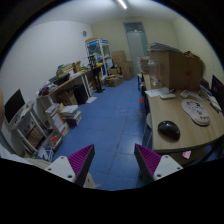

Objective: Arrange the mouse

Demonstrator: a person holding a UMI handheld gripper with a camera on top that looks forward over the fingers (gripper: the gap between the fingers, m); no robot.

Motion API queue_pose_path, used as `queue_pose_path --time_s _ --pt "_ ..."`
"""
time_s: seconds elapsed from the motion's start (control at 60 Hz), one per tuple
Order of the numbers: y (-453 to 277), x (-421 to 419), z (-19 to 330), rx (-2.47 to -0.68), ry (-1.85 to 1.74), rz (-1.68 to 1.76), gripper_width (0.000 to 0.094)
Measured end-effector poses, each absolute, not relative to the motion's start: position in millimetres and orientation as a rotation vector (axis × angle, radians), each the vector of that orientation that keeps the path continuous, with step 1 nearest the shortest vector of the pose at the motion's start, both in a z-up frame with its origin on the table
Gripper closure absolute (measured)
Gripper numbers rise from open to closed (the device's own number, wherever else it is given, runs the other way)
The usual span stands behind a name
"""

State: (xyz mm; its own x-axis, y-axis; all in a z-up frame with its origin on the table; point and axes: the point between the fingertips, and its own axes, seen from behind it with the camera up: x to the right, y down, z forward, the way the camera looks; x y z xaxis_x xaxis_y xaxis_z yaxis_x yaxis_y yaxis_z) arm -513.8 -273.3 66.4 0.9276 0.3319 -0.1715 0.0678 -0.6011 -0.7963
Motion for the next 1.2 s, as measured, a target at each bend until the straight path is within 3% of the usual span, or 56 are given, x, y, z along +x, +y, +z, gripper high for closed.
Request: queue_pose_path --time_s 0.383,0.6,0.85,1.117,1.133,1.15,1.2 --pt "-266.5 -455.7 58.7 -2.226 -0.230 0.340 0.0116" --pt "-205.9 -361.9 27.1 -2.219 -0.191 0.200 0.0120" --pt "-145.6 -310.9 -13.8 -2.217 -0.173 0.118 0.0099" --pt "-86.4 -324.0 -10.2 -2.121 -0.211 0.142 0.0127" --pt "-83.2 -324.2 -10.1 -2.117 -0.208 0.143 0.0180" --pt "-80.0 -324.5 -10.1 -2.114 -0.204 0.145 0.0173" --pt "-72.2 -321.4 -10.4 -2.106 -0.184 0.126 0.0373"
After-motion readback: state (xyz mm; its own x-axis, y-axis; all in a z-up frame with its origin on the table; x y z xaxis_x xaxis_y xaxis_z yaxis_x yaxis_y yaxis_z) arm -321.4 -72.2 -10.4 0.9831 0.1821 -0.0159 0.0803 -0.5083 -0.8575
